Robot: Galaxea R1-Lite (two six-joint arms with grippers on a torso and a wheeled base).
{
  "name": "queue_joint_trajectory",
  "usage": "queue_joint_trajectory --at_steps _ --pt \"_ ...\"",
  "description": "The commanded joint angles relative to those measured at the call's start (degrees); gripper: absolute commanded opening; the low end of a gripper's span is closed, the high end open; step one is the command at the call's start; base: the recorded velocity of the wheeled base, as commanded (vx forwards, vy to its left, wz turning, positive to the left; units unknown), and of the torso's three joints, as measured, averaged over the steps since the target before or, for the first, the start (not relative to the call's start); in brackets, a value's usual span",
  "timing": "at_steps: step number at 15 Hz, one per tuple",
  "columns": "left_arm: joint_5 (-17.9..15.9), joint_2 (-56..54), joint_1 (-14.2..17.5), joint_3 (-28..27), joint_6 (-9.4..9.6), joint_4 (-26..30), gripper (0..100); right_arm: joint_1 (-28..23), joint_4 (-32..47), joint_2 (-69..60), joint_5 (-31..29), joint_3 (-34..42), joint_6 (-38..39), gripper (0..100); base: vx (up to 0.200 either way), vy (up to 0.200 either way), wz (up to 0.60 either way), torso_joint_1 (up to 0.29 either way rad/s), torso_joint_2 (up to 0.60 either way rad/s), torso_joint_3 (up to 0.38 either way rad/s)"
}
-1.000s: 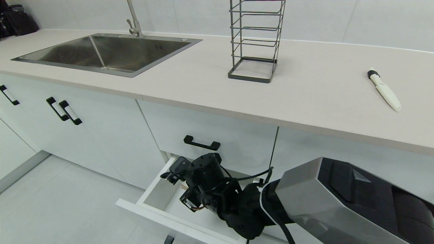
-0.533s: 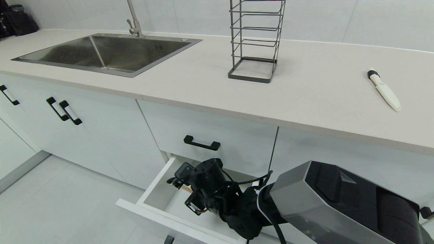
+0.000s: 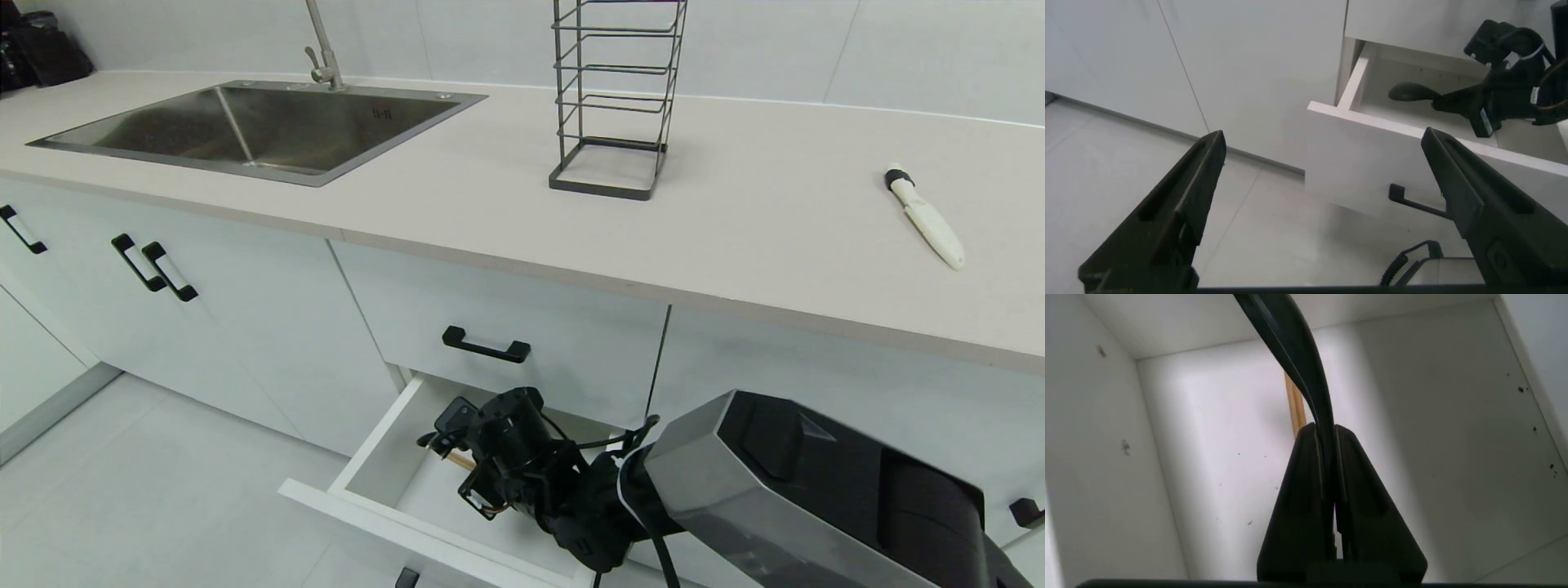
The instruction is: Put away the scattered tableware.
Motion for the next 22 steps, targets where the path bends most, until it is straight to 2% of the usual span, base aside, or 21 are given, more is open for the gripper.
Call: queue_joint_trajectory --at_steps 1,8,9,15,19,22 --pt "0.02 0.00 0.01 0.00 -0.03 -0.01 100 -0.16 -0.14 0.60 0.02 -0.17 -0.02 0 0.000 0.000 0.00 0.000 0.00 0.000" --pt "0.02 0.00 0.01 0.00 -0.03 -0.01 100 -0.51 0.12 1.66 0.10 -0.43 -0.10 0 0.000 0.000 0.00 0.000 0.00 0.000" --pt "0.02 0.00 0.01 0.00 -0.03 -0.01 100 -0.51 0.03 1.75 0.10 -0.52 -0.19 100 0.000 0.000 0.00 0.000 0.00 0.000" --pt "0.02 0.00 0.01 0.00 -0.03 -0.01 100 -0.25 -0.06 1.04 0.10 -0.87 -0.37 100 0.000 0.000 0.00 0.000 0.00 0.000" --pt "0.02 0.00 0.01 0.00 -0.03 -0.01 100 1.07 -0.06 -4.14 0.19 -0.52 -1.25 100 0.000 0.000 0.00 0.000 0.00 0.000" --pt "0.02 0.00 0.01 0.00 -0.03 -0.01 100 3.01 -0.23 -7.75 2.39 0.71 -1.60 100 0.000 0.000 0.00 0.000 0.00 0.000"
